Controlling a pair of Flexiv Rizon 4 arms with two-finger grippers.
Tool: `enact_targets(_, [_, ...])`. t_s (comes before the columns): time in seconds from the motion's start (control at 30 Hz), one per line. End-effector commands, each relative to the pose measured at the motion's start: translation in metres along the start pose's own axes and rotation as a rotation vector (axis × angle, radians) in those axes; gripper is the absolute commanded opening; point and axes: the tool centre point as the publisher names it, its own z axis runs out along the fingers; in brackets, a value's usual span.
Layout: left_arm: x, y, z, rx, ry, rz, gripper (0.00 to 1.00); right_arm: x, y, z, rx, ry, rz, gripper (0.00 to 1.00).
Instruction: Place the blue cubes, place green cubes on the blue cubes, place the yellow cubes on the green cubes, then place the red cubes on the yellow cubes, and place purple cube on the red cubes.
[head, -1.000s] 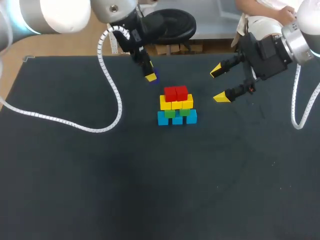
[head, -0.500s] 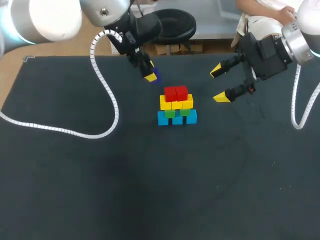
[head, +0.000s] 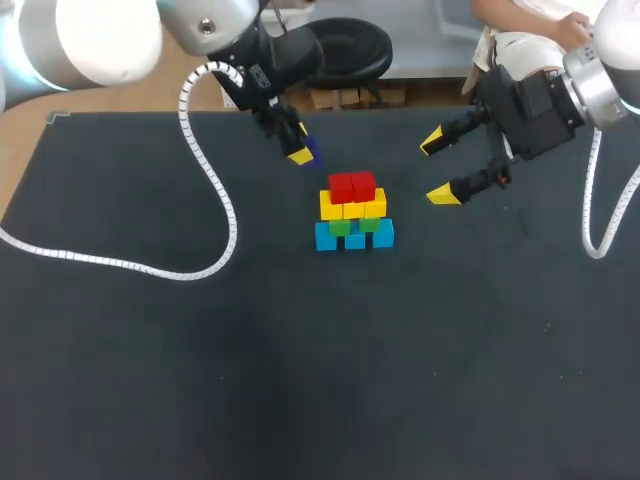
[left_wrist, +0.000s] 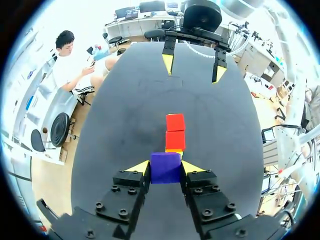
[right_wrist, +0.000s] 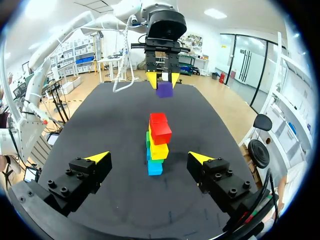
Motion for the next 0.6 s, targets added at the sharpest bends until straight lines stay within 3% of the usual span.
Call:
enact_targets(0.03, [-0.021,-0.012,0.001,0.037,0.051,0.016,0.0,0.0,0.001,0.0,0.002,-0.001,0.0,1.0])
enact_targets(0.1, [-0.039,-0.02,-0.004,0.051,0.063,0.032,0.0,0.0,0.001,0.0,0.002,-0.001,0.0,1.0])
enact_targets(0.33, [-0.063,-0.031,-0.015,0.095,0.133,-0.014,0.0,0.0,0.001,0.0,0.002,-0.001,0.0,1.0])
enact_targets(0.6, [-0.06,-0.043,0.008,0.2,0.119,-0.077,0.0,0.0,0.001,0.0,0.002,-0.001,0.0,1.0])
